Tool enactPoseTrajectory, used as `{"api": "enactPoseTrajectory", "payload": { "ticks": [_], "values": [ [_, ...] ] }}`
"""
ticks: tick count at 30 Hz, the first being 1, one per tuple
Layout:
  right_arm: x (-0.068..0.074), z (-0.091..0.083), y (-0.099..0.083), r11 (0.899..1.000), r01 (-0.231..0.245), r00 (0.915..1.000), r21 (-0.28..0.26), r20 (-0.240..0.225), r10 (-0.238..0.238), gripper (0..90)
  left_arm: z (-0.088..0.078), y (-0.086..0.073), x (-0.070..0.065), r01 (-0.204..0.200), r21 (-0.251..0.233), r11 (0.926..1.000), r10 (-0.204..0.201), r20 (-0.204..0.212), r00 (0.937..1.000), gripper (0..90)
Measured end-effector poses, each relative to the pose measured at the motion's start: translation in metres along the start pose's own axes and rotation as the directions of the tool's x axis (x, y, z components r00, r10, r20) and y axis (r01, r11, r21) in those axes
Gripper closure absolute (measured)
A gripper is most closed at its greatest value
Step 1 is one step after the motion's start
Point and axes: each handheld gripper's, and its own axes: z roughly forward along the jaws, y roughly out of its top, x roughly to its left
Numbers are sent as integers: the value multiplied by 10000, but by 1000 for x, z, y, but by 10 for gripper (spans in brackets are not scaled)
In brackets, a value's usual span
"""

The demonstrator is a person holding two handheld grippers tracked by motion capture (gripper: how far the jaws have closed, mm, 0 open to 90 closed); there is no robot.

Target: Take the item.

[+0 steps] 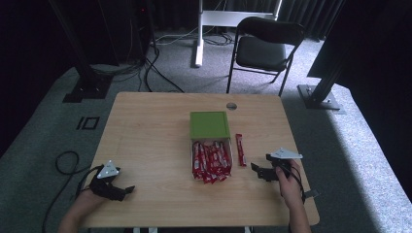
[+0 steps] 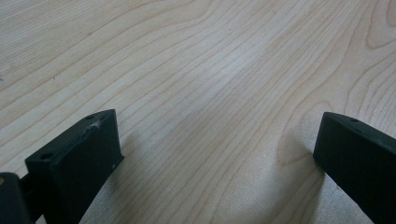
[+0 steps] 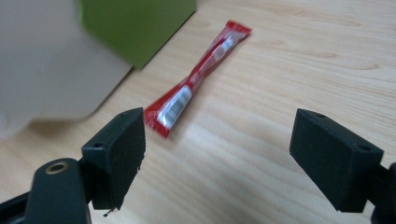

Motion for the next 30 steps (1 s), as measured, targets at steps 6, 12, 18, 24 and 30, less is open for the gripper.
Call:
{"api": "enactPoseTrajectory", "payload": {
  "ticks": [6,12,18,24,30],
  "values": [
    [-1,-6,-7,9999,39,9973,-96,-739,-46,184,0,0,0,2,0,10000,-2,3,10000,16],
    [-4,-15,-16,9983,564,9904,-118,-1258,-574,184,0,0,0,0,1,10000,0,1,10000,16],
    [-7,-21,-25,9953,892,9813,-390,-1678,-945,184,0,0,0,2,1,10000,-2,2,10000,16],
    [-3,-24,-32,9877,1523,9586,-358,-2379,-1565,184,0,0,0,-8,0,10000,8,0,10000,16],
    [1,-22,-37,9805,1958,9376,-153,-2901,-1917,183,0,0,0,23,-3,10000,-23,1,10000,16]
  ]
}}
